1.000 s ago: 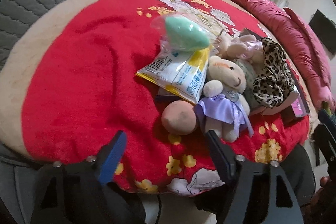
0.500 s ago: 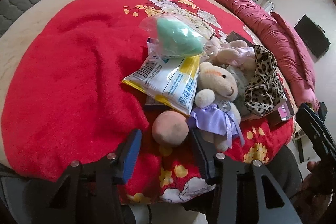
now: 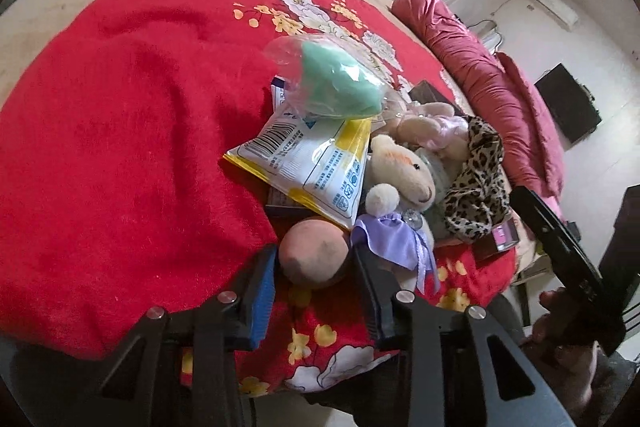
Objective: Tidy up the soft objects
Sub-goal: 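Grasp the pink makeup sponge with the left tool while the right tool grasps the leopard-print scrunchie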
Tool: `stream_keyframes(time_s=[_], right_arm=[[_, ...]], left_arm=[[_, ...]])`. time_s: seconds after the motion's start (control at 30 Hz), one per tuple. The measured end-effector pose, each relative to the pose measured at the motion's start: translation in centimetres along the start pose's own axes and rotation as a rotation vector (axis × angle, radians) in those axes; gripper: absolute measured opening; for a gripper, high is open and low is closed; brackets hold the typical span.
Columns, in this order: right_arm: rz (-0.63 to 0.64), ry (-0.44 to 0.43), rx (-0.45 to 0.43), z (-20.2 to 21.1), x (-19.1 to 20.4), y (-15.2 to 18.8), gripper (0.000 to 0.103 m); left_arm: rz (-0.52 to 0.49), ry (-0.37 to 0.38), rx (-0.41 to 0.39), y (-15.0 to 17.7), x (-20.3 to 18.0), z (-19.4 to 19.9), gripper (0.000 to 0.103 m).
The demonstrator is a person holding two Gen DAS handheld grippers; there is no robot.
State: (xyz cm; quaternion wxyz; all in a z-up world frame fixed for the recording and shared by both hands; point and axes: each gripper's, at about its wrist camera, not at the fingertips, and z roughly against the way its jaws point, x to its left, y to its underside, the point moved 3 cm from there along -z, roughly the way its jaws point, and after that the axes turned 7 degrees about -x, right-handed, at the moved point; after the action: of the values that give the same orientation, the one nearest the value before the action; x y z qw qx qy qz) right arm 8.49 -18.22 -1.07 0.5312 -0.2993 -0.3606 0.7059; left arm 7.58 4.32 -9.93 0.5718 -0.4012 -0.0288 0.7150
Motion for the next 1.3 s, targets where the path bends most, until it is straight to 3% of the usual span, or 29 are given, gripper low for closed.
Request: stream_keyframes(time_s=[0.5,0.83,1.0,1.13,1.2,1.3], right_arm=[[0.036,0.002,0.019,-1.4,1.0,-0.7,0.089],[0.027,0.017,0.082,-4.6,1.0,-0.6,0.087],[0.016,-0.059,0.053,-4.4,1.0,-0.8,0.059],[0.006,-0.106,0.064,-4.7,0.8,-0.6,0.045],[0.001,-0.143,0.072,-4.7,0.8,-0.5,0.028],[0.006,-0.179,0.086,-4.7,0.8,0.0,0.020]], left_arm=[[0.047,0.038,-0.012,-0.1,0.8,0.4,0.038],[0.081,0.071,0.003,-0.2,1.1,0.1,0.031],[0.090,0.078,-0.006,-0.2,1.3,0.5,0.030],[0.094,0.070,-0.015,-0.2,1.4,0.7,0.030],[0.090,0.065,-0.017,-0.2,1.3,0.8,0.030],[0.080,0.043,-0.021,-0.1,0.9,1.0,0.030]])
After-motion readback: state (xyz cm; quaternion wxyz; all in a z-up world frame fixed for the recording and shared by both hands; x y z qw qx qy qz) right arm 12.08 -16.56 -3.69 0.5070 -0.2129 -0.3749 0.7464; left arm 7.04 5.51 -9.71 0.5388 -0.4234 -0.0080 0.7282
